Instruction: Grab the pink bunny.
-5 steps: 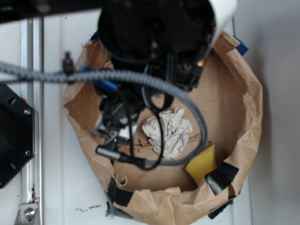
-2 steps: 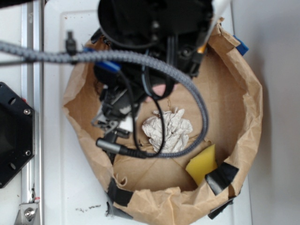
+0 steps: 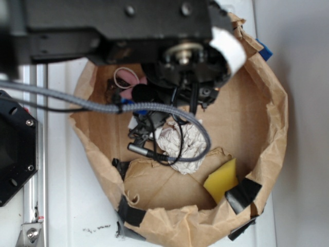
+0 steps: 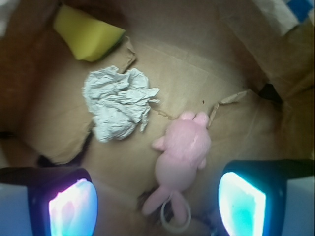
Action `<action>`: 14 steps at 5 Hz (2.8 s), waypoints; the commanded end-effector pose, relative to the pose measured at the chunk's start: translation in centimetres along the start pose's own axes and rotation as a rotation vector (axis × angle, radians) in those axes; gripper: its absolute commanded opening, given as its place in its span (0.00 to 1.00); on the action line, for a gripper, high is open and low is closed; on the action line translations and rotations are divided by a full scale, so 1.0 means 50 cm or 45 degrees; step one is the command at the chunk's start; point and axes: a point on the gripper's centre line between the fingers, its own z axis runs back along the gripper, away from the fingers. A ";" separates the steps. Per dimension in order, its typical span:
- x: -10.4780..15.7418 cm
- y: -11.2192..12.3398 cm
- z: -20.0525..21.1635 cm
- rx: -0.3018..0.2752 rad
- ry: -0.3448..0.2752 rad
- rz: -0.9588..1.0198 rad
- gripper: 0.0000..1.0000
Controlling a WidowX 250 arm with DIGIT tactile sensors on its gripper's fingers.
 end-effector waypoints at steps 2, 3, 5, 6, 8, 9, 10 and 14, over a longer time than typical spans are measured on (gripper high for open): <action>0.009 0.079 -0.088 -0.006 -0.036 0.015 1.00; -0.010 0.090 -0.104 -0.005 -0.022 0.023 1.00; -0.042 0.045 -0.104 -0.120 -0.107 0.160 1.00; -0.054 0.024 -0.121 -0.119 -0.144 0.217 1.00; -0.059 0.010 -0.163 -0.031 -0.086 0.223 1.00; -0.058 0.002 -0.176 -0.028 -0.058 0.235 1.00; -0.061 -0.014 -0.176 -0.035 -0.046 0.234 1.00; -0.087 -0.067 -0.064 -0.131 -0.067 0.187 0.00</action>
